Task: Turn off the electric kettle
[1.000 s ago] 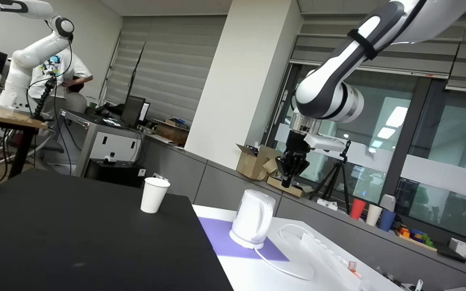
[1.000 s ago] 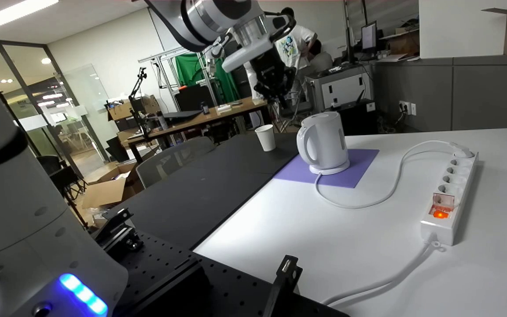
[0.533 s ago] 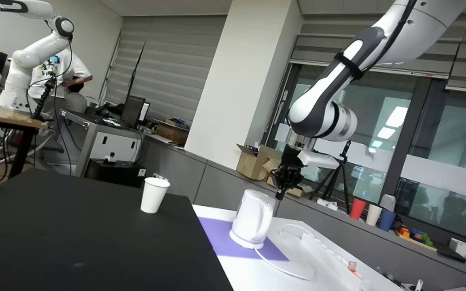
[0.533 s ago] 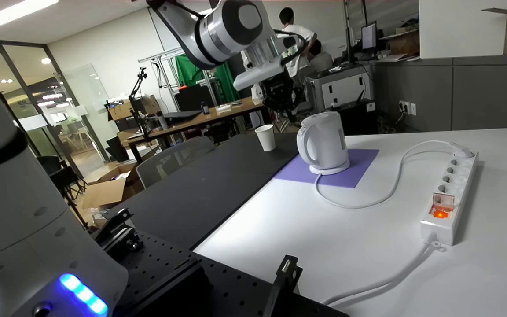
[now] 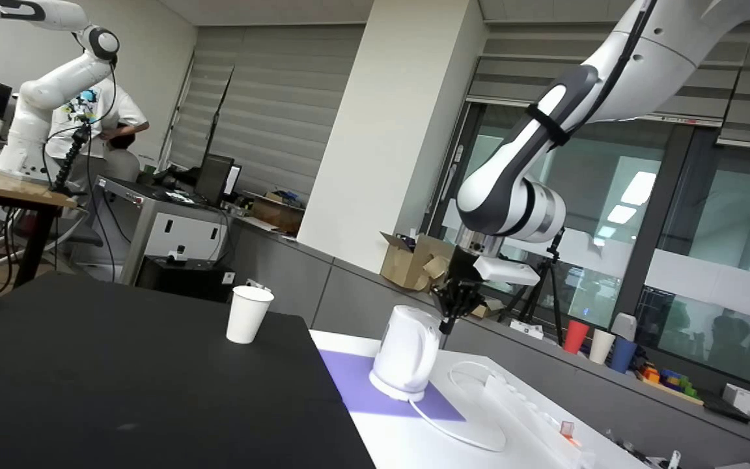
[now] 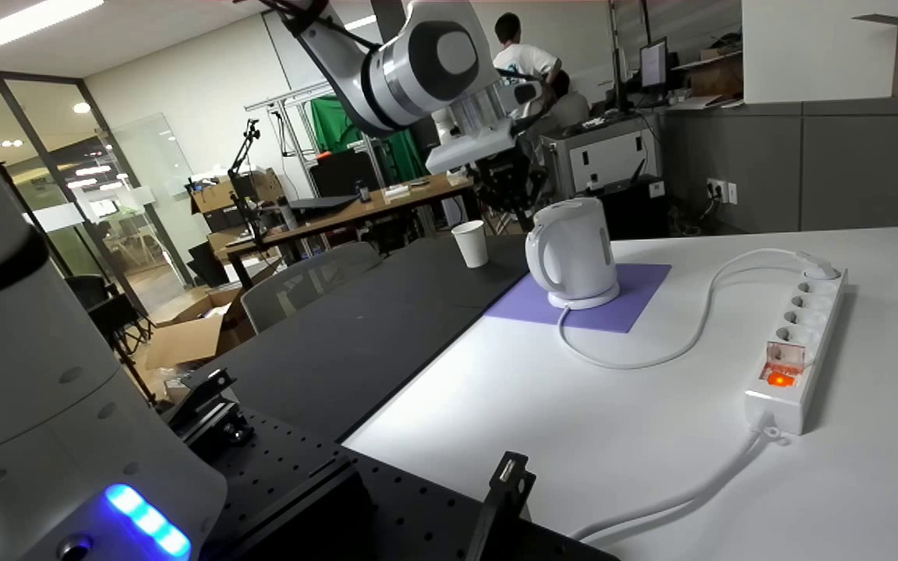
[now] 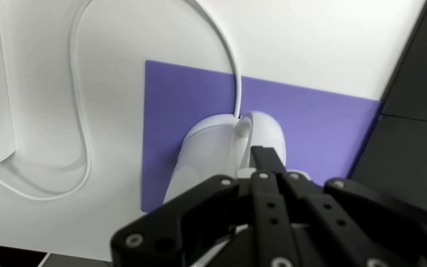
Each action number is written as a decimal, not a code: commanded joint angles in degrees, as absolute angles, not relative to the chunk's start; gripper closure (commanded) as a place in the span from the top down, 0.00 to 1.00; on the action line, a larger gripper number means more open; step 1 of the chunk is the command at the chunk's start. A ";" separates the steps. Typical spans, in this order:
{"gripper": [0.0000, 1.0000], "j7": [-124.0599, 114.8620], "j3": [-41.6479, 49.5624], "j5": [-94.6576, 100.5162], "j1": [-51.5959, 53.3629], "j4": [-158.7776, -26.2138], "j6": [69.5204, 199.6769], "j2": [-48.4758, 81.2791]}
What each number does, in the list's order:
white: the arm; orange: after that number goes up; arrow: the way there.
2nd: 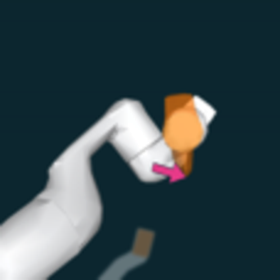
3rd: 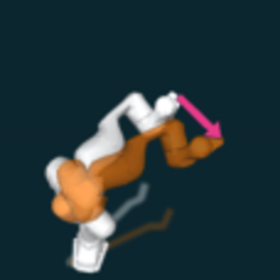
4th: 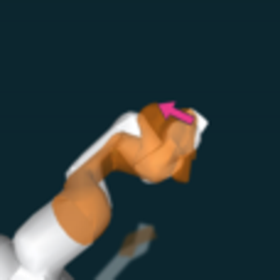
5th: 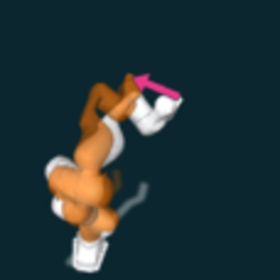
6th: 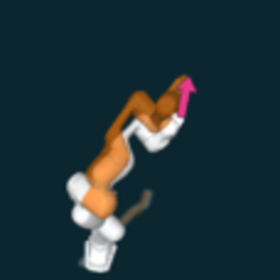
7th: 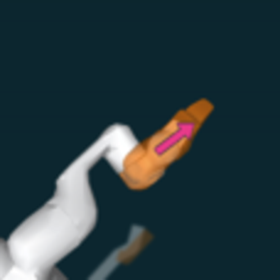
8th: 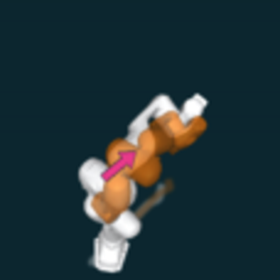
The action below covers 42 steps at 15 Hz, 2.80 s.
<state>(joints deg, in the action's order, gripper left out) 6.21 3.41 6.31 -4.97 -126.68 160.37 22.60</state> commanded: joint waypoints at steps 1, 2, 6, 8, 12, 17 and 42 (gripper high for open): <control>0.00 8.20 2.38 4.49 -6.29 -124.50 160.72 24.46; 0.00 8.54 2.28 4.22 -6.40 -124.29 160.87 24.75; 0.00 9.56 1.51 3.46 -6.97 -123.63 161.37 25.80; 0.00 10.01 1.21 3.20 -7.12 -123.40 161.18 26.11; 0.00 10.26 0.94 3.18 -7.26 -123.05 161.19 26.58; 0.00 11.21 0.33 2.15 -8.19 -122.48 160.68 27.86; 0.00 12.67 -1.12 1.28 -8.22 -121.25 156.46 25.89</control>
<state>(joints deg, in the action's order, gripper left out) 11.99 -0.92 2.00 -8.27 -122.27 156.54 25.51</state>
